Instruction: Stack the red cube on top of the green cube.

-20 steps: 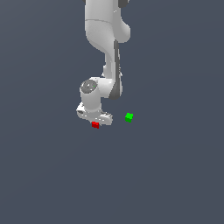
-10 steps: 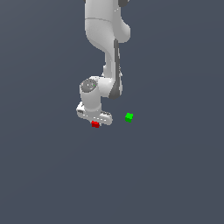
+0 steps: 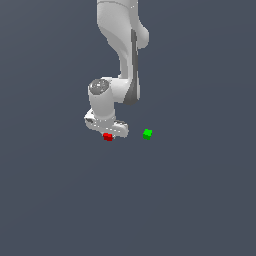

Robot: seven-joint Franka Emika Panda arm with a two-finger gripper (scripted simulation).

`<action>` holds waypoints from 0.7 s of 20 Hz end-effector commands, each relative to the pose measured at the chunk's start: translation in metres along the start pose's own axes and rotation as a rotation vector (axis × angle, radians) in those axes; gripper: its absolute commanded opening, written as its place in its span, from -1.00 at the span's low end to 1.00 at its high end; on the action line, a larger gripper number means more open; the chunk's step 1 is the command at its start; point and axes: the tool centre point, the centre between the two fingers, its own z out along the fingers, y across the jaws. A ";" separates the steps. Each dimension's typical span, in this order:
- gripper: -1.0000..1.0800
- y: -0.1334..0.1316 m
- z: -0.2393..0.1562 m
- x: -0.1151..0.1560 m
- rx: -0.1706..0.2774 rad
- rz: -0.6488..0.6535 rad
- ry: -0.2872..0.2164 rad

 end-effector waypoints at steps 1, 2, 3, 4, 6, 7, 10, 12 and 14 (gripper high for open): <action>-1.00 0.000 -0.018 0.000 0.000 0.000 0.001; -1.00 0.000 -0.024 0.000 0.000 0.000 0.001; -1.00 0.000 -0.029 0.000 0.000 0.000 0.001; -1.00 0.000 -0.034 0.000 0.000 0.000 0.001; -1.00 0.000 -0.042 0.001 0.000 0.000 0.002; -1.00 0.000 -0.046 0.001 0.000 0.000 0.002; -1.00 0.000 -0.052 0.001 0.000 0.000 0.002; -1.00 0.000 -0.052 0.001 0.000 0.000 0.002; -1.00 0.000 -0.051 0.002 0.000 0.000 0.002</action>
